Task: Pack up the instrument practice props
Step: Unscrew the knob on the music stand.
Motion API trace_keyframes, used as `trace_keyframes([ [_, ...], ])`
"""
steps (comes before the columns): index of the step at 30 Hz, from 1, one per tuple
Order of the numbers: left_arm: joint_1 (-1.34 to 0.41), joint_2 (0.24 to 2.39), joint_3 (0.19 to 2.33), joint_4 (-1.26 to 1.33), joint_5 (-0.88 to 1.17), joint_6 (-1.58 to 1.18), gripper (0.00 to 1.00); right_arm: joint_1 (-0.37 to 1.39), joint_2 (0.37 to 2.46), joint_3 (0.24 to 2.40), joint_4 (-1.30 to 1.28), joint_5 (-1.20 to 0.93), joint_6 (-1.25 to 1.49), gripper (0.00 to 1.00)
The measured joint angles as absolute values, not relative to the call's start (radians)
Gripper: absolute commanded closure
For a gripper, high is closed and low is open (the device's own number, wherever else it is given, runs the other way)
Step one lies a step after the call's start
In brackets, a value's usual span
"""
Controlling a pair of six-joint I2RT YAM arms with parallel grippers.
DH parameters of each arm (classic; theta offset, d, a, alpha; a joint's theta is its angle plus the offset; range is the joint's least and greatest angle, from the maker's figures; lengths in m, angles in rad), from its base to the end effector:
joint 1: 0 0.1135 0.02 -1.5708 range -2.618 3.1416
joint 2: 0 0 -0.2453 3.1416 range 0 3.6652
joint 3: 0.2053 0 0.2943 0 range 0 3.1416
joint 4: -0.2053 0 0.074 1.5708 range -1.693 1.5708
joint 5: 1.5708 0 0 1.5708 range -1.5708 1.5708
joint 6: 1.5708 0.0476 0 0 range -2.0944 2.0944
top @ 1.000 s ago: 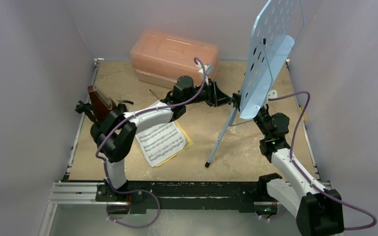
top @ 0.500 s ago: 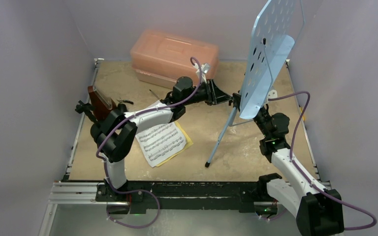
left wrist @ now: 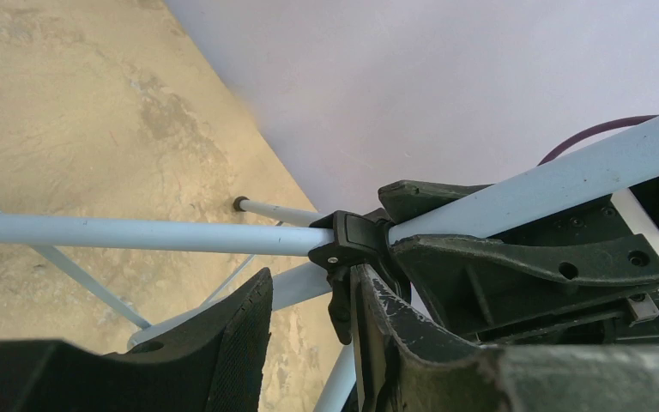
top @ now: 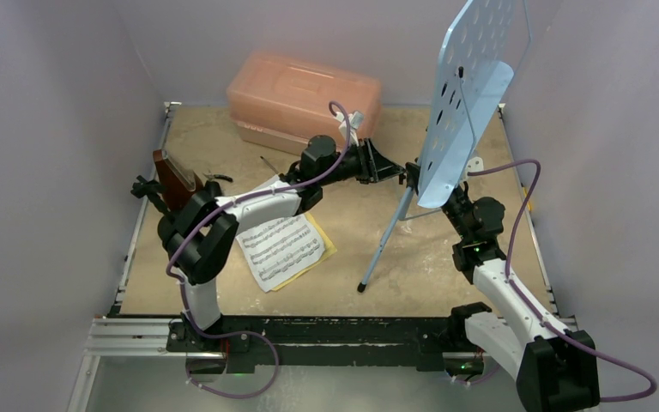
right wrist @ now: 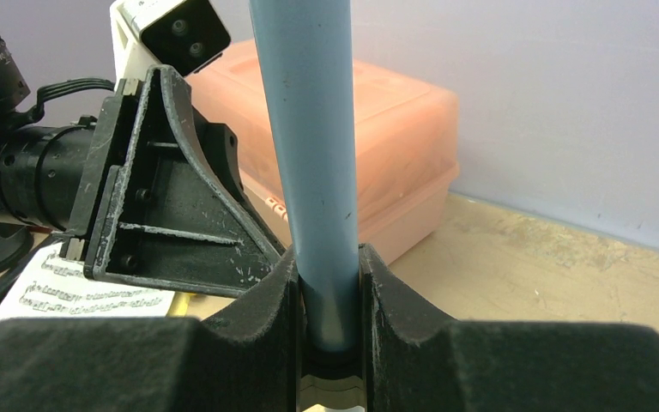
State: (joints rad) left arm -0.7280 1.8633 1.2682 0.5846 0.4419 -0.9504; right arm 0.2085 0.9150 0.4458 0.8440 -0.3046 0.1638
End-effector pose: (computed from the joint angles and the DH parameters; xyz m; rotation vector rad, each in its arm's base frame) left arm 0.3448 -0.3346 0.2353 0.1982 1.8362 -1.5981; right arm 0.2569 0.0690 0.2749 -0.2970 1.1930 0.5068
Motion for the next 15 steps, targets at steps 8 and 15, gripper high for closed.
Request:
trace_keyframes([
  [8, -0.728, 1.857, 1.291, 0.445, 0.321, -0.84, 0.63, 0.208, 0.915, 0.446, 0.844, -0.305, 0.164, 0.94],
  [15, -0.74, 1.857, 1.291, 0.291, 0.2, -0.718, 0.6, 0.208, 0.915, 0.446, 0.844, -0.305, 0.164, 0.94],
])
